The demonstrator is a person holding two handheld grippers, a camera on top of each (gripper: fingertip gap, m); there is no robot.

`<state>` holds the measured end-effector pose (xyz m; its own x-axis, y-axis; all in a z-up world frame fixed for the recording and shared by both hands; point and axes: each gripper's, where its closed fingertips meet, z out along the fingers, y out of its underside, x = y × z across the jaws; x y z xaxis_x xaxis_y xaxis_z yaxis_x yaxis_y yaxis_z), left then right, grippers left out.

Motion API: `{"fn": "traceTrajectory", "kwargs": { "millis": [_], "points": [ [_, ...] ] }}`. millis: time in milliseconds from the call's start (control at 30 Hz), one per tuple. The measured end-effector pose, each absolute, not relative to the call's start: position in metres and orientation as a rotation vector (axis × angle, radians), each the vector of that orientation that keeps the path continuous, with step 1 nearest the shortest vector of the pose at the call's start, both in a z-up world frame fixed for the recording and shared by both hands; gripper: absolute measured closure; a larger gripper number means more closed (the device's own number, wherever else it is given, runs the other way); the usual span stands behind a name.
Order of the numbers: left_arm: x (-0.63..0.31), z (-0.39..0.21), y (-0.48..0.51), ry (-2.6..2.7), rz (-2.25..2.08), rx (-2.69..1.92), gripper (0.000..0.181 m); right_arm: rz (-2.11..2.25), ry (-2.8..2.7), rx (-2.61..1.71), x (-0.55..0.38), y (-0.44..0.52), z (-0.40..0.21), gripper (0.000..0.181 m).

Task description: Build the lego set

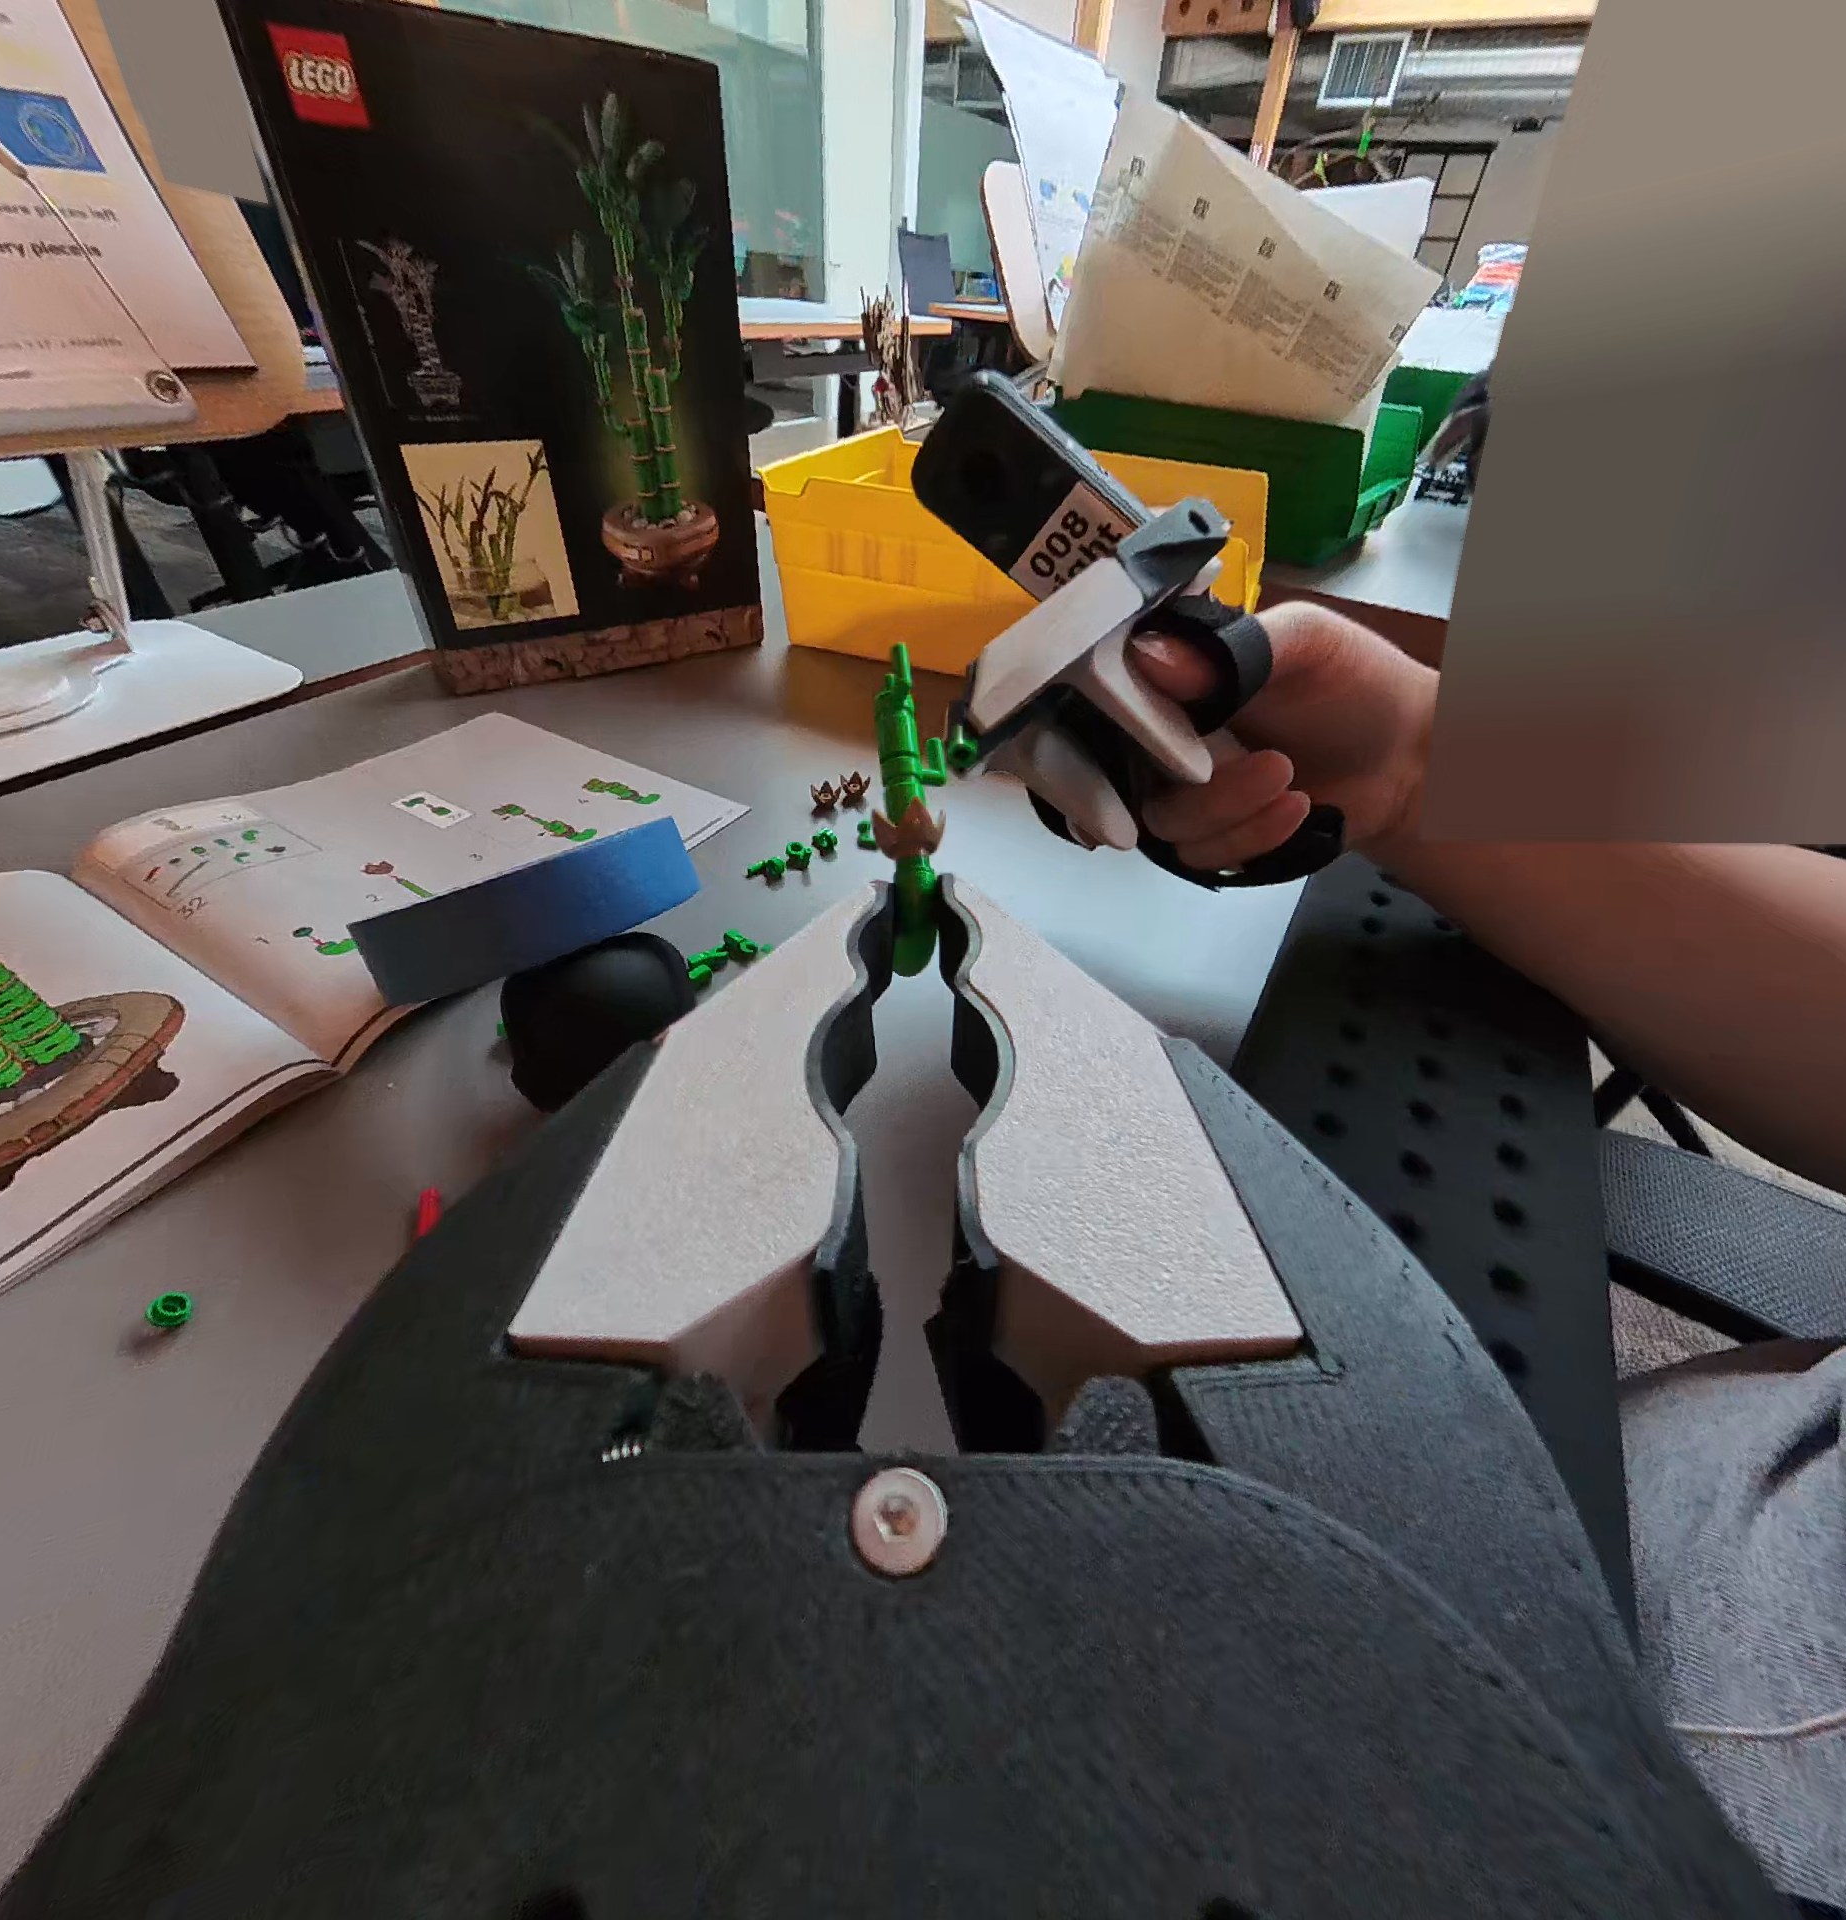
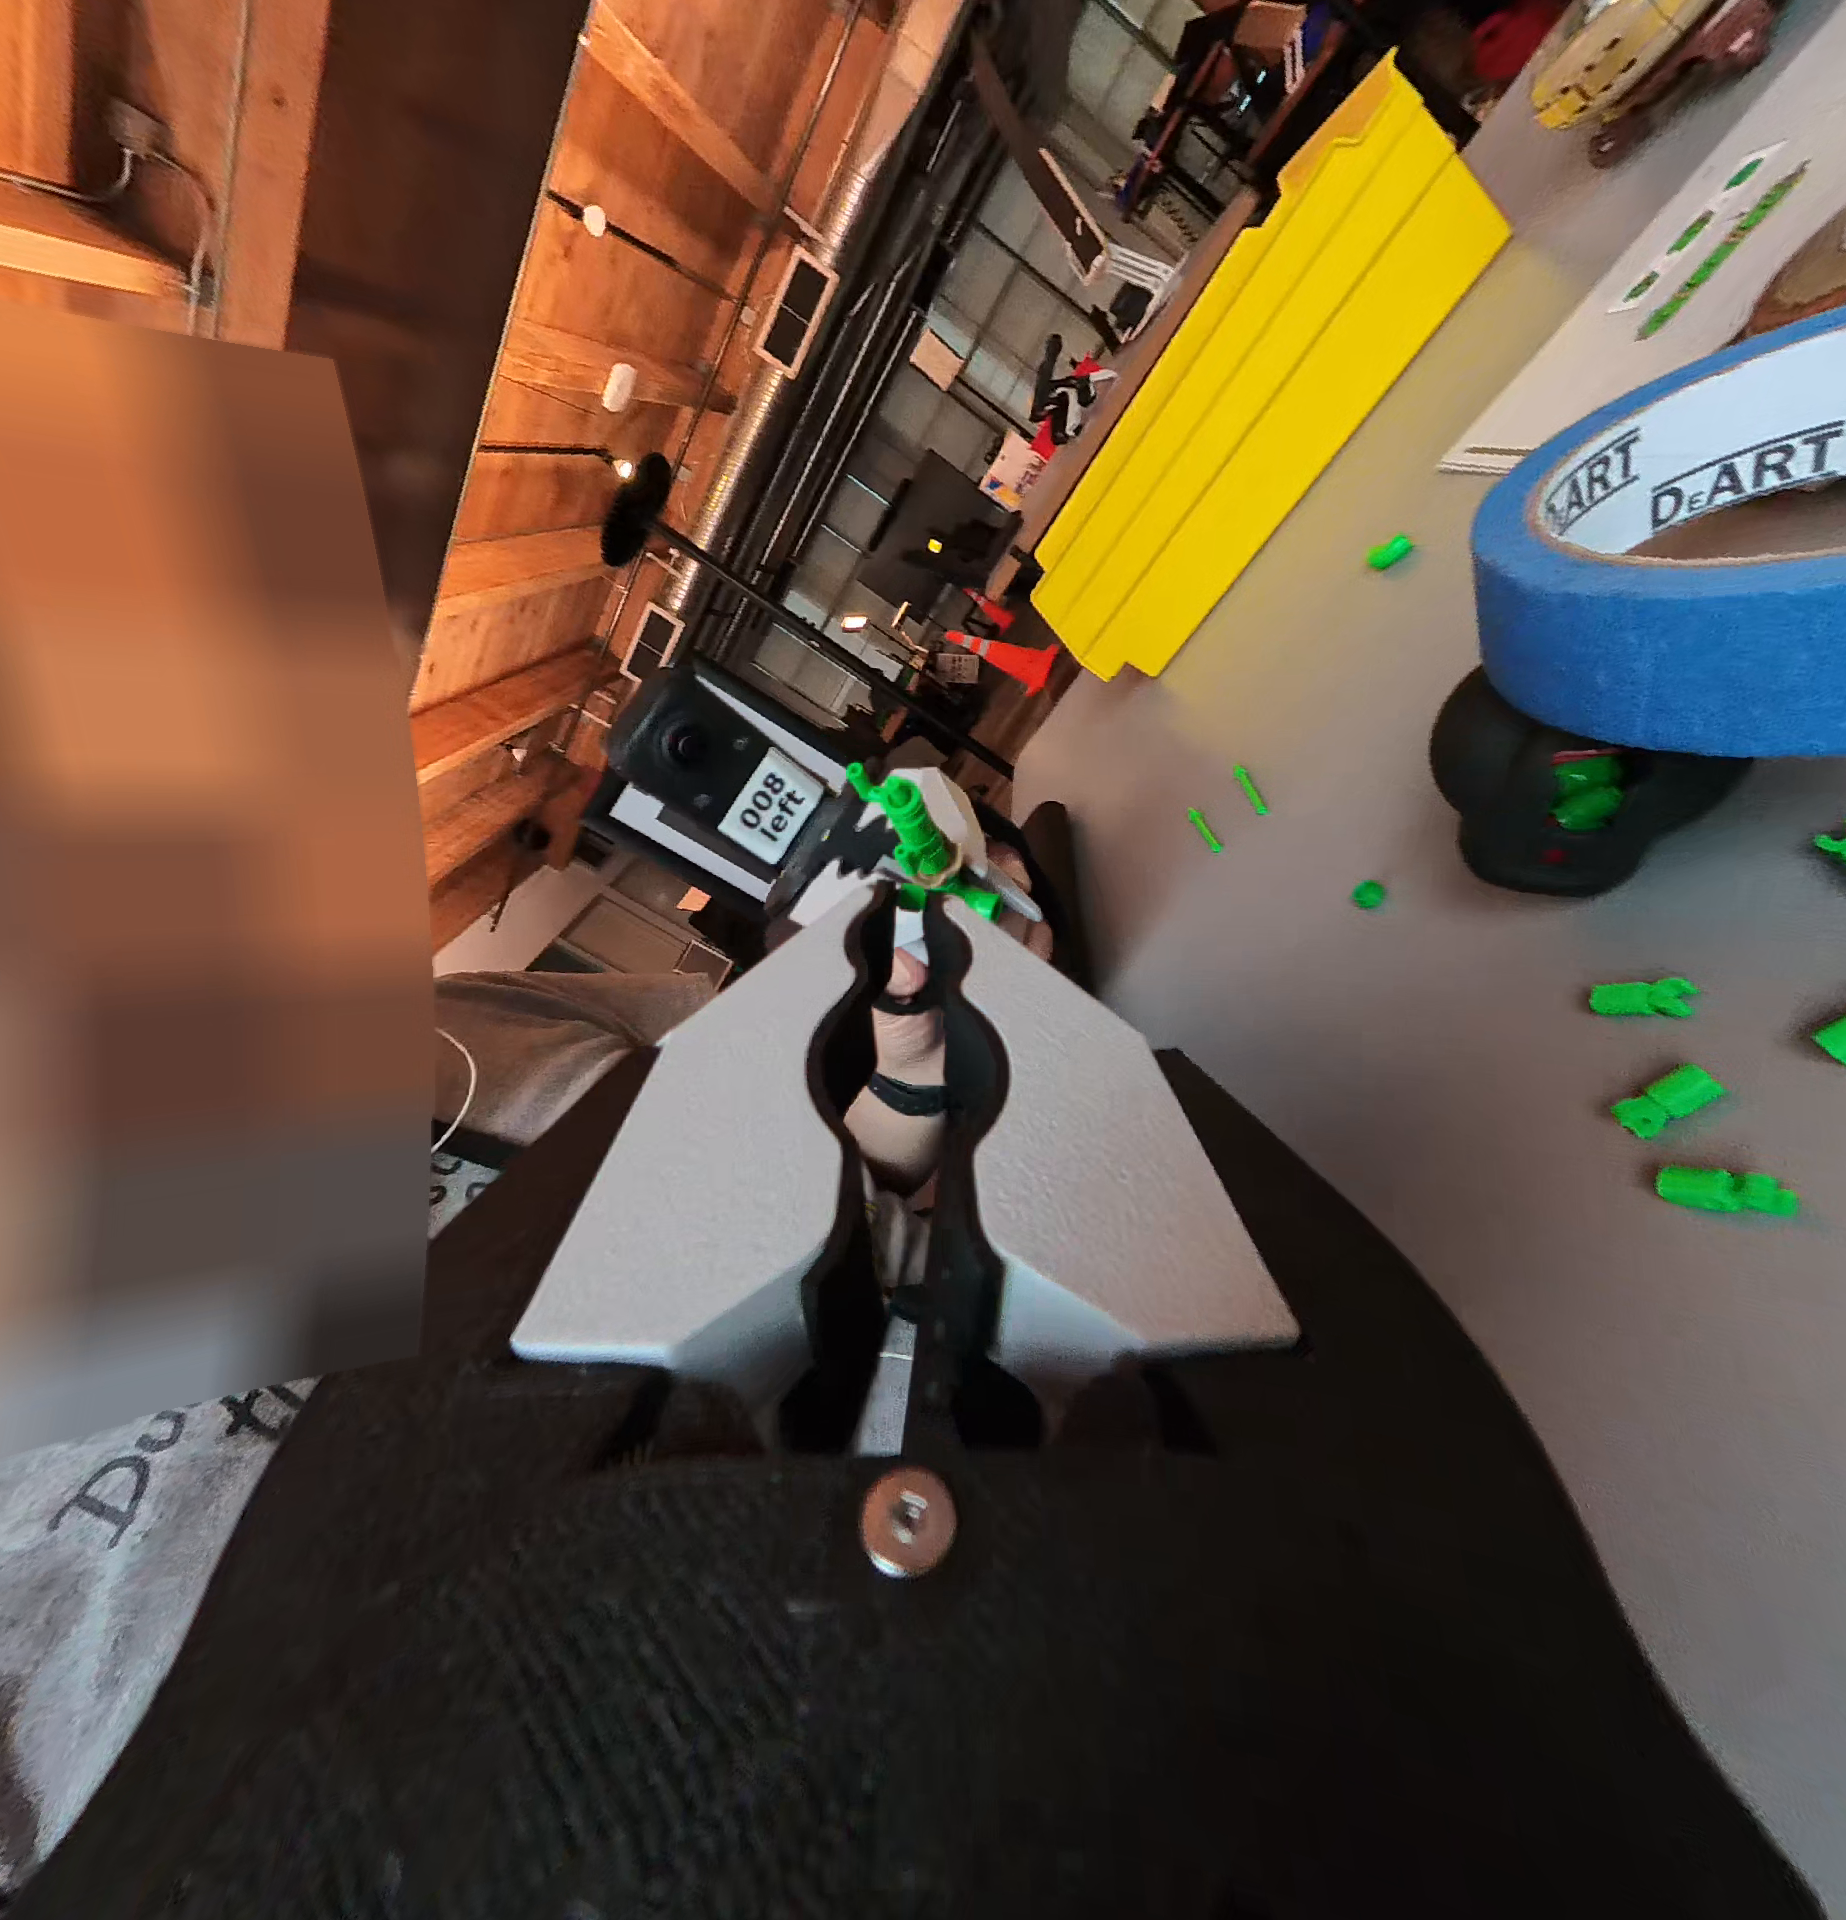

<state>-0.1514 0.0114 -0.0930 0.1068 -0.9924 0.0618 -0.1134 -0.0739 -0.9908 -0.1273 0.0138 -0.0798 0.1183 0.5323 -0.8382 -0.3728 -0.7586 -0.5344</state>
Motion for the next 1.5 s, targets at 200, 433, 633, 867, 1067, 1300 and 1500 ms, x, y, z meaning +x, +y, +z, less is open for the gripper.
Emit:
{"fn": "traceTrajectory", "kwargs": {
  "millis": [200, 433, 633, 867, 1067, 1300, 1500],
  "points": [
    [-0.147, -0.102, 0.009, 1.23, -1.125, -1.433, 0.176, 1.687, -0.164, -1.757, -0.127, 0.015, -0.083, 0.18],
    [-0.145, -0.106, 0.007, 1.264, -1.098, -1.438, 0.176, 1.656, -0.17, -1.791, -0.126, 0.015, -0.088, 0.179],
    [-0.144, -0.115, 0.004, 1.333, -1.073, -1.46, 0.176, 1.637, -0.198, -1.854, -0.125, 0.011, -0.096, 0.179],
    [-0.146, -0.132, -0.001, 1.466, -1.087, -1.521, 0.176, 1.632, -0.24, -1.974, -0.127, 0.003, -0.114, 0.18],
    [-0.151, -0.144, 0.0, 1.532, -1.093, -1.578, 0.176, 1.63, -0.234, -2.047, -0.13, 0.001, -0.131, 0.18],
    [-0.155, -0.158, -0.002, 1.638, -0.998, -1.553, 0.176, 1.709, -0.206, -2.087, -0.134, -0.004, -0.149, 0.179],
    [-0.161, -0.172, -0.006, 1.748, -0.908, -1.514, 0.175, 1.736, -0.236, -2.135, -0.14, -0.01, -0.163, 0.179]
  ]
}}
